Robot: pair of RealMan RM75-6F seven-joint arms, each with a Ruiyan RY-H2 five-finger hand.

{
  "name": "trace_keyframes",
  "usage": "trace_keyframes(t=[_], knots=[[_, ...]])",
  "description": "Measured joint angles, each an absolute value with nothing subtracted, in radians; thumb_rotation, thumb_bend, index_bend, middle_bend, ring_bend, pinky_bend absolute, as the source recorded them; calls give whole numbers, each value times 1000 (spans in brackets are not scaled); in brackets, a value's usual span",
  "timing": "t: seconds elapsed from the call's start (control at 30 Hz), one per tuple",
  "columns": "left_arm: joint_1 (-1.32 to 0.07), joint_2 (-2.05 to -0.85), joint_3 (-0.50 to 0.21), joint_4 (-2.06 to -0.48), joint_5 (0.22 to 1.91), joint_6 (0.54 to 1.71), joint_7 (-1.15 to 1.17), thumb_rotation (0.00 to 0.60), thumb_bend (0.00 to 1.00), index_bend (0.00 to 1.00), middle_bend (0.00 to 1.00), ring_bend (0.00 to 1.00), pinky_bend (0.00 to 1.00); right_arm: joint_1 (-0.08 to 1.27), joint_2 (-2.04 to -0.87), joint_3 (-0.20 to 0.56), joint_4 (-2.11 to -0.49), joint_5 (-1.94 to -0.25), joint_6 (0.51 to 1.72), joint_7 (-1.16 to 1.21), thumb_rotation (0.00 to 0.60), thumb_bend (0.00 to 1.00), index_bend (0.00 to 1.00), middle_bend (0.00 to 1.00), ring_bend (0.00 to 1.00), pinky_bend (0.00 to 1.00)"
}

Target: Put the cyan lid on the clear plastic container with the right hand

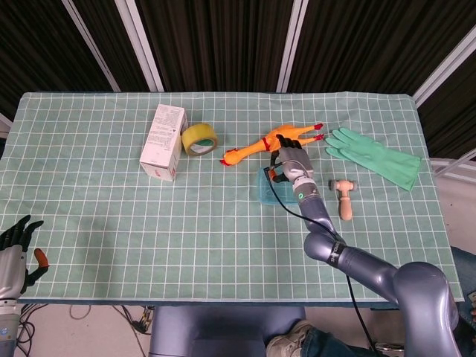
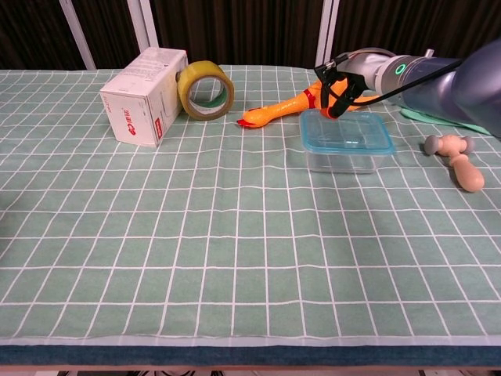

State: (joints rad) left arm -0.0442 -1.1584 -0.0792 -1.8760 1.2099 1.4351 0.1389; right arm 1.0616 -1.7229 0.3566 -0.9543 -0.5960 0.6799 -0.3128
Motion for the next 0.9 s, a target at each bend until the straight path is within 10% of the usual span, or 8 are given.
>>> trace_keyframes(t=[0.9], knots=[[-45, -1157, -82, -1878, 1204, 1436, 137, 600, 742, 160, 0, 0, 0, 1089, -1757, 309, -865, -540, 542, -336, 600, 555, 596, 0, 0, 0]])
